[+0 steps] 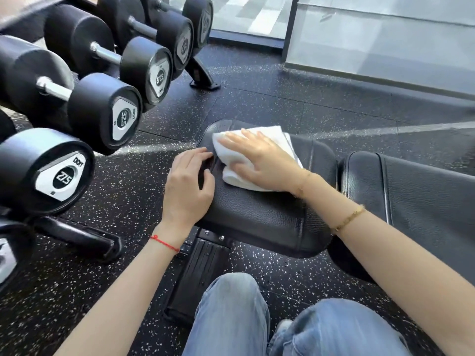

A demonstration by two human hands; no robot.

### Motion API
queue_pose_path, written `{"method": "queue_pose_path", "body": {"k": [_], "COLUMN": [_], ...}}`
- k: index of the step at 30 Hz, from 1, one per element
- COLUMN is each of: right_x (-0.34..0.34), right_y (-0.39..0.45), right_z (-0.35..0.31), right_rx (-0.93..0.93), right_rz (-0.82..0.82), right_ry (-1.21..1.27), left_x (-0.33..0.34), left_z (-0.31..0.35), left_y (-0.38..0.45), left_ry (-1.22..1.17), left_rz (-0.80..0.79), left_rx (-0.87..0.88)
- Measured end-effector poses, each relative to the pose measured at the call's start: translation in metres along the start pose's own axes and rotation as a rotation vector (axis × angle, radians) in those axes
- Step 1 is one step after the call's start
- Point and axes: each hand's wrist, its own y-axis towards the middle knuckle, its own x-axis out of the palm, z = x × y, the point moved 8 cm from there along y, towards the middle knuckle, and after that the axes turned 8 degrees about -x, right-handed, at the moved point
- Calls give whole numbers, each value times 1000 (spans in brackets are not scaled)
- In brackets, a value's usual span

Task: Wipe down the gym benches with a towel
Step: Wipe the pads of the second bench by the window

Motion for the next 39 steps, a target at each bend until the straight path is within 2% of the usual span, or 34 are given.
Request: {"method": "queue_pose_path", "body": {"k": [2, 4, 7, 12, 15, 18, 25, 33, 39], "right_x": [-2, -12, -21, -1, 11, 22, 38, 31, 42], "right_y": [-24, -36, -44, -105, -152, -175, -122, -169, -107], "right_z": [24, 51, 54, -27, -57, -69, -93, -78, -94], "right_rx": [70, 201, 283, 36, -86, -90, -17, -20, 53], "right_rz": [-9, -8, 37, 38, 49, 92, 112, 215, 220], "right_ry": [-53, -4, 26, 46, -133, -356, -588, -592, -606], "left_x": [0, 0, 0, 1, 1, 6, 7, 6, 8], "left_z": [0, 0, 0, 4, 7, 10, -3, -2, -1], "left_y": [0, 0, -1, -1, -2, -3, 0, -3, -1], "left_ry": [-2, 2, 9, 34, 59, 73, -9, 8, 12], "left_rz": [-8, -18, -27, -57, -75, -155, -309, -265, -280], "left_rx": [2, 3, -7, 4, 25, 100, 167, 155, 155]}}
